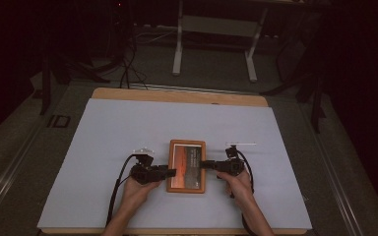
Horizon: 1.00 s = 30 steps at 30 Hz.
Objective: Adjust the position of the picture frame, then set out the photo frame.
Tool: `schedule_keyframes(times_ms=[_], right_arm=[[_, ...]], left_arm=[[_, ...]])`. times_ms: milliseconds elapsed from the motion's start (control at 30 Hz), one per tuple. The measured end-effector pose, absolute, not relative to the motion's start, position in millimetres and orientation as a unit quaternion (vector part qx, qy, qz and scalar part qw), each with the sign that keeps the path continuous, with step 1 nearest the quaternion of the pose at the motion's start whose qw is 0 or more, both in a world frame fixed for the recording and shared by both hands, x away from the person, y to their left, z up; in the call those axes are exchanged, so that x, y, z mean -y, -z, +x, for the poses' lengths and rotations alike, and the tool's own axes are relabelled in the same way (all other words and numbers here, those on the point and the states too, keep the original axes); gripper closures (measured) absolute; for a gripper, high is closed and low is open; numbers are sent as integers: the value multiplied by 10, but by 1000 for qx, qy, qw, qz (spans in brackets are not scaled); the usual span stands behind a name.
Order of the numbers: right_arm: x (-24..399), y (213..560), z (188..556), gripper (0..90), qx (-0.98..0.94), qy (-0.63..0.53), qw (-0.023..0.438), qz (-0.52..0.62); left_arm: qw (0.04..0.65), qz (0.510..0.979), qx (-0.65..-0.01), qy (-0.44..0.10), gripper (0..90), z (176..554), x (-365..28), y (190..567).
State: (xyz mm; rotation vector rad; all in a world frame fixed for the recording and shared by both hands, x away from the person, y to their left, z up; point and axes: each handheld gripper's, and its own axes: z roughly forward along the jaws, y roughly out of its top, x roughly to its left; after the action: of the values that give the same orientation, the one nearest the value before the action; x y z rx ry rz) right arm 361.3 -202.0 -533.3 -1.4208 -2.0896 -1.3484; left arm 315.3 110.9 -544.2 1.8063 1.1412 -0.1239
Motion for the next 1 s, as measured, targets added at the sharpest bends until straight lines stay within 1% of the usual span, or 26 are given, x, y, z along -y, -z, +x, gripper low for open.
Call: schedule_keyframes(times_ms=[167, 200, 267, 333, 433, 600, 767, 933, 1000], right_arm=[[2024, 5355, 3604, 603, 726, 464, 134, -489], [2010, 5339, 3593, 587, 733, 461, 123, -484], [2000, 5300, 3565, 588, 745, 460, 91, -475], [1999, 5230, 3534, 555, 757, 454, 54, -467], [2018, 5142, 3501, 508, 770, 452, 14, -451], [2062, 5045, 3477, 484, 772, 455, -22, -443], [2068, 4980, 3453, 466, 778, 444, -64, -440], [2025, 4924, 3429, 454, 787, 438, -97, -425], [2000, 4897, 3432, 454, 790, 437, -102, -418]], left_arm=[[477, 749, -458, 33, 481, 3133, -1090, 5440], [476, 750, -458, 27, 481, 3129, -1094, 5434], [475, 751, -458, 17, 479, 3119, -1119, 5417], [476, 751, -458, 11, 476, 3113, -1150, 5405], [480, 748, -458, 0, 470, 3092, -1204, 5380], [491, 745, -451, -29, 468, 3037, -1266, 5307], [520, 737, -430, -41, 468, 2987, -1340, 5238], [528, 725, -440, -51, 462, 2963, -1395, 5220], [528, 724, -441, -51, 451, 2959, -1415, 5212]])
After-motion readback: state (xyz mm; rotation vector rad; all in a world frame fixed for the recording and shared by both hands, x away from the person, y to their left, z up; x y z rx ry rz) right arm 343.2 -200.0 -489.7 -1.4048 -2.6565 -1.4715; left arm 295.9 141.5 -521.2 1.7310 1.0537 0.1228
